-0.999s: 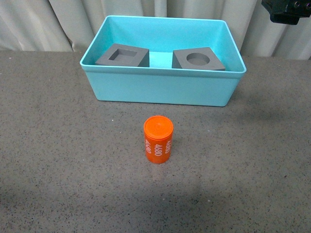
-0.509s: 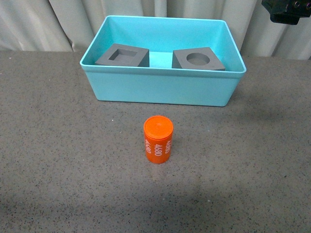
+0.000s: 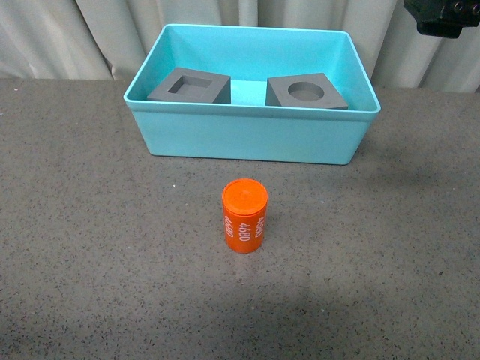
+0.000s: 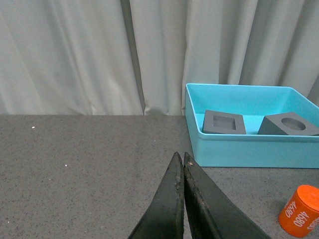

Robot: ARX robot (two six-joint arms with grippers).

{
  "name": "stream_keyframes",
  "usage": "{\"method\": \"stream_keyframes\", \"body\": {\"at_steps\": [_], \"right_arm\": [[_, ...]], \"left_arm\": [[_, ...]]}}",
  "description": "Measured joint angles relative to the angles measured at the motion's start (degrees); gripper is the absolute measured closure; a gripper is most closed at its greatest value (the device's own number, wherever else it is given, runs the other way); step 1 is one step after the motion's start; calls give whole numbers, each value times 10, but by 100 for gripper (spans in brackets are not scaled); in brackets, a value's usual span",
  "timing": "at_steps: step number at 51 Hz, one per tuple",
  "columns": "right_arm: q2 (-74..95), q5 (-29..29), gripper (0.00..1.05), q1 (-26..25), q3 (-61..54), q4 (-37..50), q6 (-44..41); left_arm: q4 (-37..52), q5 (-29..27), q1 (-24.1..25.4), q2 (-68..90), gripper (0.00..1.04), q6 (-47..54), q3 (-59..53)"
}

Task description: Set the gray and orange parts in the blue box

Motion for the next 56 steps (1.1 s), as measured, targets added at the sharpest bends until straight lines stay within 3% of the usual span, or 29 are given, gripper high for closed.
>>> {"method": "stream_keyframes", "body": {"at_steps": [2, 6, 27, 36, 41, 46, 56], "right_arm": [[0, 0, 10, 0, 0, 0, 0], [0, 0, 10, 0, 0, 0, 0], [0, 0, 10, 0, 0, 0, 0], [0, 0, 10, 0, 0, 0, 0], [16, 130, 10, 19, -17, 107, -122], [23, 97, 10, 32, 8, 34, -199], [70, -25, 10, 65, 103, -151, -214]], "left_arm": [[0, 0, 0, 0, 99, 0, 0], [0, 0, 0, 0, 81, 0, 0], [0, 0, 0, 0, 7, 0, 0], [0, 0, 0, 0, 7, 2, 0], [0, 0, 0, -1, 7, 2, 0], [0, 0, 0, -1, 7, 2, 0], [-1, 0, 0, -1, 7, 2, 0]]}}
